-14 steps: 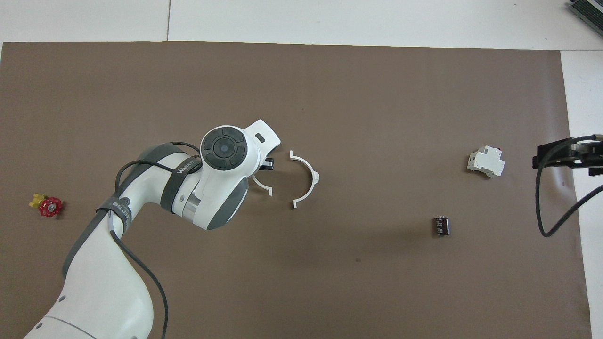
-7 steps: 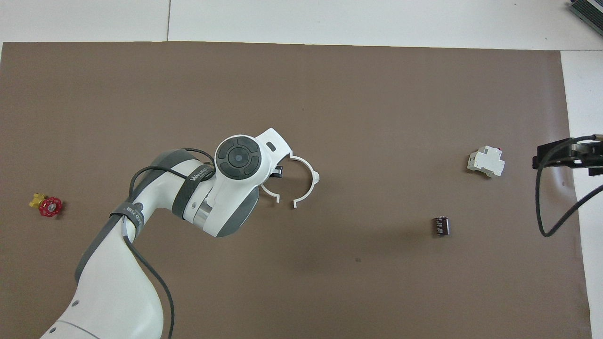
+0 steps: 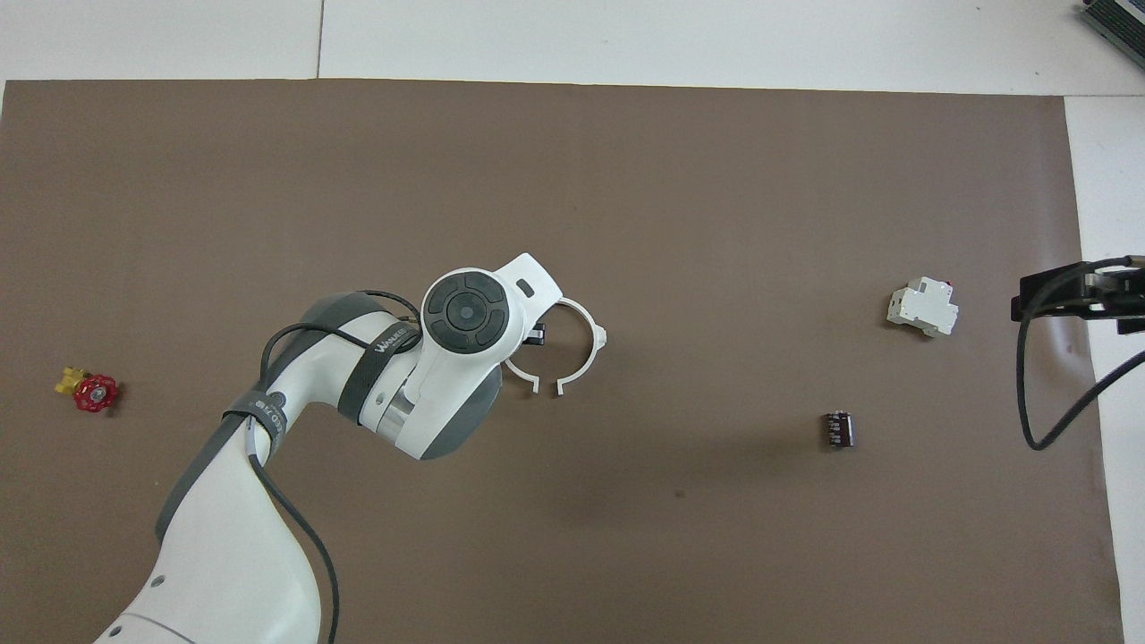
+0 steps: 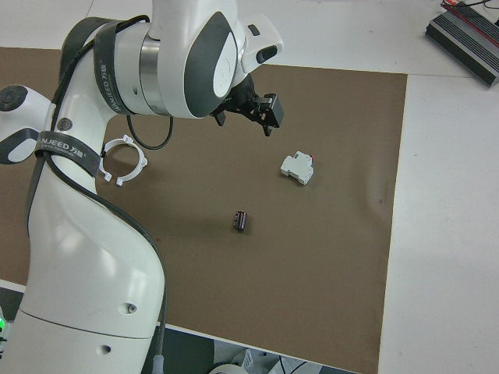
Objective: Assemble drain pipe with both arms
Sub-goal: 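Press the held half-ring onto the placed half-ring with the left gripper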
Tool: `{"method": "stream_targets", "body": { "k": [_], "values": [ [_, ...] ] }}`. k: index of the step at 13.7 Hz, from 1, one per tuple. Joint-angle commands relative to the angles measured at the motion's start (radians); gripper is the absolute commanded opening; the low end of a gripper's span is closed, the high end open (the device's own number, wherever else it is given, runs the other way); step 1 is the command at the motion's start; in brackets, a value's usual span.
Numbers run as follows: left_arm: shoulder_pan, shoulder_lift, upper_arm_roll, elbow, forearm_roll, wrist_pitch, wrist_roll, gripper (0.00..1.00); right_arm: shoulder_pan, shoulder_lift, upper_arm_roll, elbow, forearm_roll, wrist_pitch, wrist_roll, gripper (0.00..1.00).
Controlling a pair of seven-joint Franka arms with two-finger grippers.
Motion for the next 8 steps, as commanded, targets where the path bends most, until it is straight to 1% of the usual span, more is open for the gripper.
{"method": "stream_targets", "body": {
  "k": [1,8],
  "values": [
    [-0.026,-0.022,0.016,-0.047,0.023,0.042,-0.055,0.0,0.002,-0.005,0.002,-0.002,-0.009,-0.012,0.012,1.0],
    [-0.043,-0.024,0.016,-0.055,0.023,0.054,-0.124,0.0,0.002,-0.005,0.001,-0.002,-0.009,-0.012,0.012,1.0]
  ]
}}
